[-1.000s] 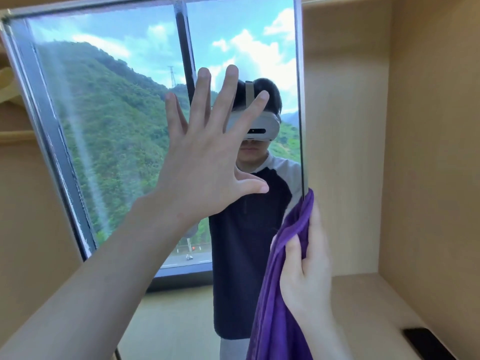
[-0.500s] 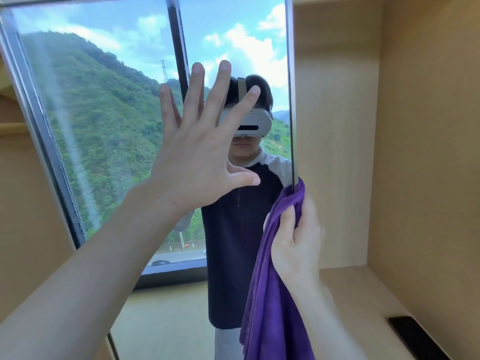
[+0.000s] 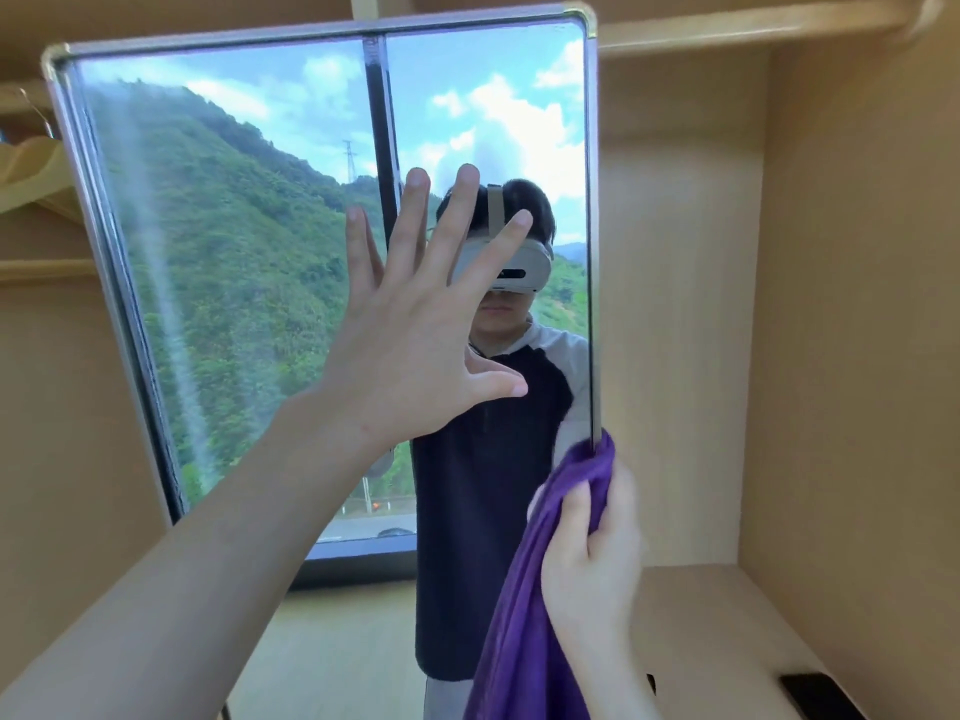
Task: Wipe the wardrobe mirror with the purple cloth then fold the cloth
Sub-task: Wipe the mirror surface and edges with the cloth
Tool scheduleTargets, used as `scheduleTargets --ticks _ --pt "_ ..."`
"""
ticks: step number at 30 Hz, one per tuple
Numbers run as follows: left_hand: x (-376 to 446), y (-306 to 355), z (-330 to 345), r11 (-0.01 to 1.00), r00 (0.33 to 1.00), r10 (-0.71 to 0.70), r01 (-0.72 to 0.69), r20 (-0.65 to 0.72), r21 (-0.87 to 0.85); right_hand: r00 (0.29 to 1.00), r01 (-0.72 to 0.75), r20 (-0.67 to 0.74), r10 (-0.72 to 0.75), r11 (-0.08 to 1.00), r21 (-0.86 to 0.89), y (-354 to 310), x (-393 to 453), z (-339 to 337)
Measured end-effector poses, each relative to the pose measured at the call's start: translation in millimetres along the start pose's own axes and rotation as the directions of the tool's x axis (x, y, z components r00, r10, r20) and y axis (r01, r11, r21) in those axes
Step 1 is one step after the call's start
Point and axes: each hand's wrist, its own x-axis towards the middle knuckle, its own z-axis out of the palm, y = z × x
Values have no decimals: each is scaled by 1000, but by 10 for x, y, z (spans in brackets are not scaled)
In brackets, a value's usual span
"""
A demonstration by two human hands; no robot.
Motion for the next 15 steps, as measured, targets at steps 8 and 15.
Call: scheduleTargets --ticks 8,15 --pt "-2 12 -25 1000 1000 -2 2 17 -15 986 -118 98 133 982 -149 498 -416 -173" --pt "-16 28 -80 999 999 -1 3 45 -42 994 87 68 -87 996 5 -623 675 66"
